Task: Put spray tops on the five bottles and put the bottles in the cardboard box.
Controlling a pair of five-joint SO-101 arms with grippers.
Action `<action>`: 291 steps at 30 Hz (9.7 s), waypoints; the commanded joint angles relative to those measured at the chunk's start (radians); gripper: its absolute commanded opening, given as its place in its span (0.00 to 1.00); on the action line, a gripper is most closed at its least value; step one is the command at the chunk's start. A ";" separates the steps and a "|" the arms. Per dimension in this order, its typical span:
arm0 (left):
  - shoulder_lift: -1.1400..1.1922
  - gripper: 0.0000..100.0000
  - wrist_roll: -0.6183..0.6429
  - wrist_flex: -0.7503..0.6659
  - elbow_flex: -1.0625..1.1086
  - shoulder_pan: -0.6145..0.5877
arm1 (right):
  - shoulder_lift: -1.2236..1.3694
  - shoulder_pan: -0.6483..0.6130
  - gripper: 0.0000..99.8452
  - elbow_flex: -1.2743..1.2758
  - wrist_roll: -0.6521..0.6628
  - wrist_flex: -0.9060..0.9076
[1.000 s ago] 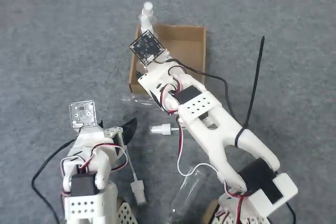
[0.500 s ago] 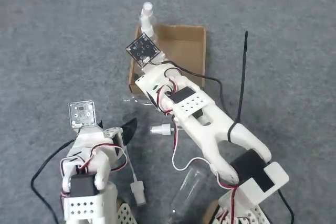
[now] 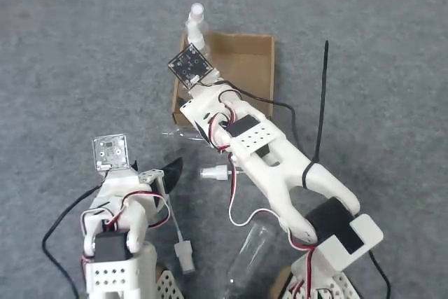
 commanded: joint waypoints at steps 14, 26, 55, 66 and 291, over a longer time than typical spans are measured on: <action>-0.012 0.33 -0.011 0.003 -0.013 -0.006 | -0.013 -0.015 0.10 -0.011 -0.012 -0.005; -0.012 0.33 -0.011 0.003 -0.013 -0.006 | -0.013 -0.015 0.14 -0.009 -0.011 -0.005; -0.012 0.33 -0.011 0.003 -0.013 -0.006 | -0.016 -0.013 0.19 -0.048 -0.011 0.120; -0.012 0.33 -0.011 0.003 -0.013 -0.006 | -0.016 -0.010 0.19 -0.051 -0.011 0.166; -0.012 0.33 -0.011 0.005 -0.013 -0.006 | -0.941 -0.544 0.30 0.569 0.766 1.302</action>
